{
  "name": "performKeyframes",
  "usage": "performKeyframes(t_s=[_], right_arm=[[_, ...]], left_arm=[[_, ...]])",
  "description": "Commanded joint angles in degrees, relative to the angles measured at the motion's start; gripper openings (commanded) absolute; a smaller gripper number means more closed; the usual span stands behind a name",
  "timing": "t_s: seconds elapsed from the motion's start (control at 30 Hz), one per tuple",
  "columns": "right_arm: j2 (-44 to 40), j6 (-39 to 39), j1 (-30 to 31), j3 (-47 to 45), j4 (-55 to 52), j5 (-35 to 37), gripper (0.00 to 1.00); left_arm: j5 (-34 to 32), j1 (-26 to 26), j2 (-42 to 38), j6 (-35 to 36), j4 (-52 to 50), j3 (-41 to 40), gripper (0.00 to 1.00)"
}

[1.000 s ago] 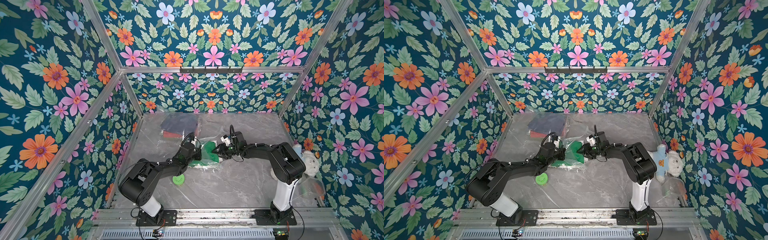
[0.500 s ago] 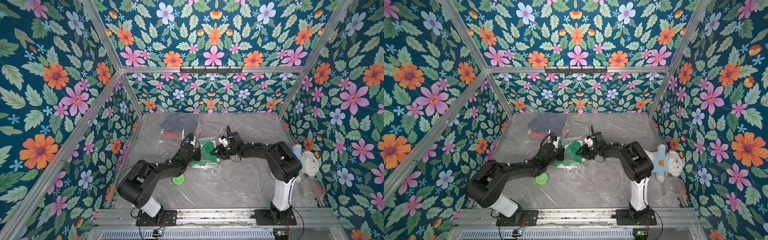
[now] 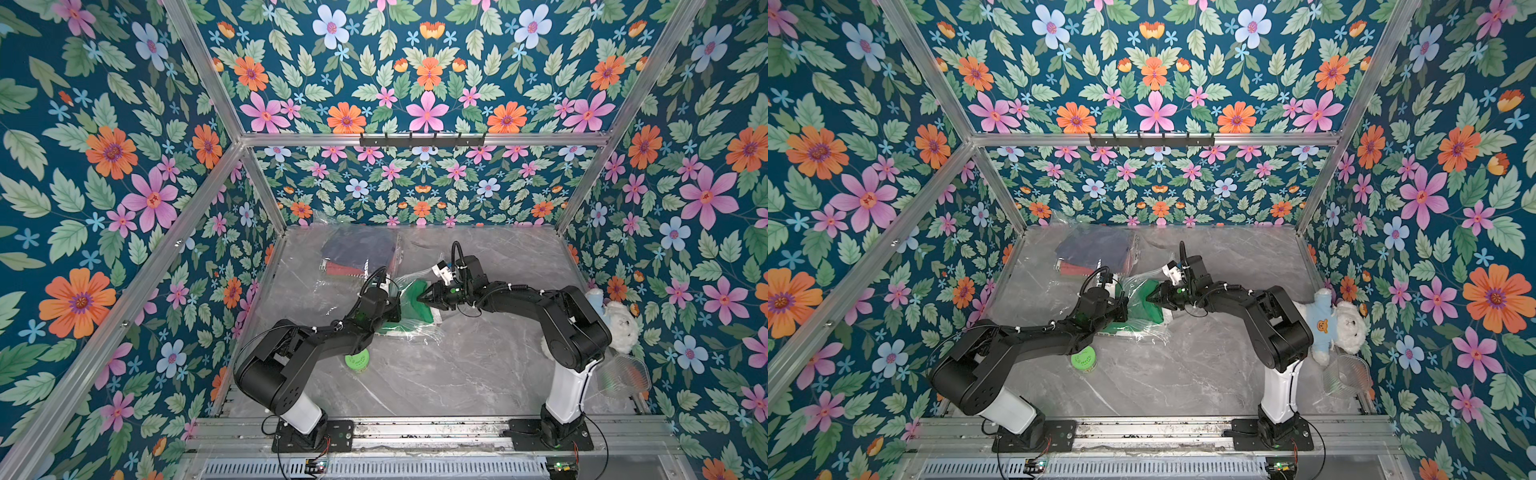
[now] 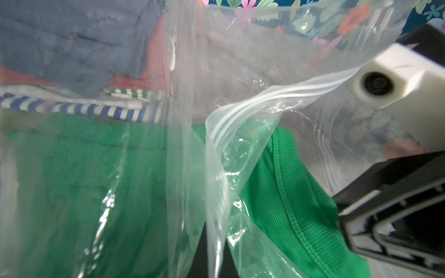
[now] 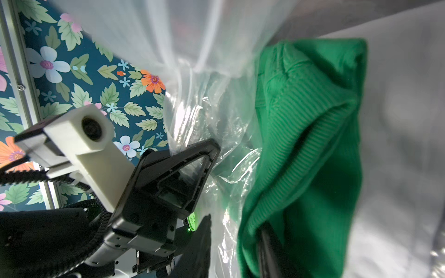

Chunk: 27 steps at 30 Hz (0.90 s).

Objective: Take the tank top out of the vacuum bag
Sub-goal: Take out the tank top from the vacuum bag.

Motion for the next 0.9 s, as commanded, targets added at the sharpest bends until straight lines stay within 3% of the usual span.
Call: performKeyframes(t_s=[0.0,0.13,0.27,0.43,0.7,0.87], right_arm=[[0.8,0.6,0.1,0.2,1.0,0.0,0.41],[1.4,-0.4,-0.2,0.1,-2.8,5.6,0.52],[3.3,-2.3,-0.2,1.2,-5.2,6.5,0.64],[5.1,-2.2,0.0,1.8,-4.3,5.3,0.67],[2.1,0.1,1.2,1.9,2.8,-1.2,0.44],[1.1,-0.4,1.8,2.0,5.5,-3.9,0.39]], left_arm=[[-0.6,-0.1,-0.2,-0.4,0.1,-0.2,0.0],[-0.6,-0.1,-0.3,-0.5,0.3,-0.3,0.0],[-0.7,-0.1,-0.4,-0.5,0.4,-0.5,0.0],[-0.7,-0.1,-0.4,-0.5,0.7,-0.8,0.0],[-0.8,-0.1,-0.7,-0.6,0.9,-1.1,0.0],[-0.9,-0.1,-0.5,-0.8,1.3,-1.2,0.0]])
